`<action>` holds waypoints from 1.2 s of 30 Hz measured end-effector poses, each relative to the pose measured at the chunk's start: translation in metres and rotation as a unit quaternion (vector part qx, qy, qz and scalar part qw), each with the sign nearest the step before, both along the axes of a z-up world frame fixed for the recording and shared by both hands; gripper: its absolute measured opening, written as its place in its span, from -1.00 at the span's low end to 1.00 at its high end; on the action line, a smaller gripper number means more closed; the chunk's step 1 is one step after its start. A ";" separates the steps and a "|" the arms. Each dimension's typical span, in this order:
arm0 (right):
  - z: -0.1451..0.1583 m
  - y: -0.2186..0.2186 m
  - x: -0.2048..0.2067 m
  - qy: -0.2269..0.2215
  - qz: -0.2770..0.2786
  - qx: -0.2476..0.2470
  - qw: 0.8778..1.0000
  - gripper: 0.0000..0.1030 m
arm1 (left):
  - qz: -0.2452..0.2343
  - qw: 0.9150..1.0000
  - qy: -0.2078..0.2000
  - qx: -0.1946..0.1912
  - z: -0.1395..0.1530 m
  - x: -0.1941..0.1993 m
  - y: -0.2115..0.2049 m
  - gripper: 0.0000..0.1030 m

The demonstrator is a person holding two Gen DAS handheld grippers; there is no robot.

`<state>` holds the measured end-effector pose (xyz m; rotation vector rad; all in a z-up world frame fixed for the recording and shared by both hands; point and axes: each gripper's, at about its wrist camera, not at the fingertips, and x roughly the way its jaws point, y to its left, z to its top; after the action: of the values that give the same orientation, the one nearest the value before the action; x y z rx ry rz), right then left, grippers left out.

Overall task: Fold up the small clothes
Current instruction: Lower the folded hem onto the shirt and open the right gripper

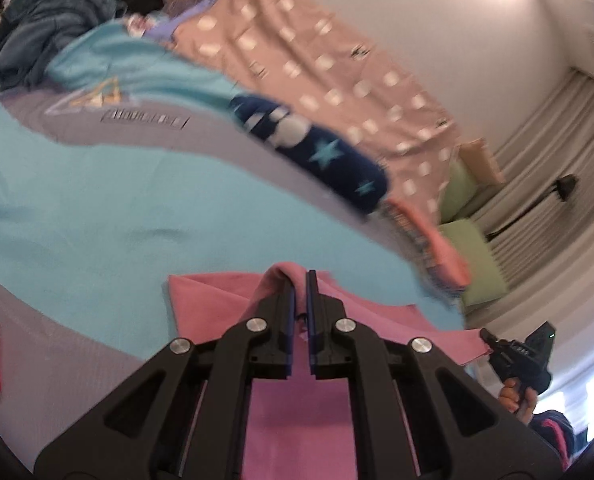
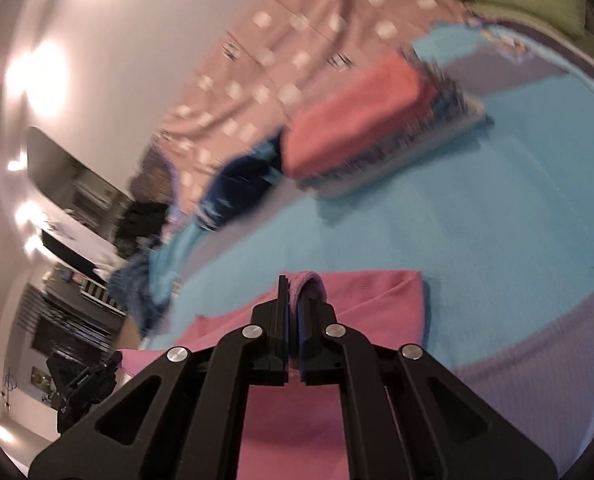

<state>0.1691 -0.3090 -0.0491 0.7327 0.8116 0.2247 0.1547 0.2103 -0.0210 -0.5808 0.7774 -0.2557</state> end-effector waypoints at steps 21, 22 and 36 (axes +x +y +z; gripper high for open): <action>-0.021 -0.002 0.007 -0.002 0.004 -0.099 0.995 -0.03 | 0.024 0.994 0.015 0.107 -0.039 0.003 0.003 -0.08; -0.020 -0.002 0.008 -0.001 0.006 -0.107 0.994 -0.02 | 0.017 0.993 0.020 0.113 -0.040 0.007 0.002 -0.08; -0.033 0.016 0.062 0.032 0.105 -0.145 0.983 0.09 | -0.040 0.987 0.063 0.141 -0.059 0.067 -0.019 -0.76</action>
<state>0.2306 -0.2931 -0.0820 0.3811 0.9598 0.2670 0.2215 0.1909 -0.0801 -0.3011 0.9417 -0.1797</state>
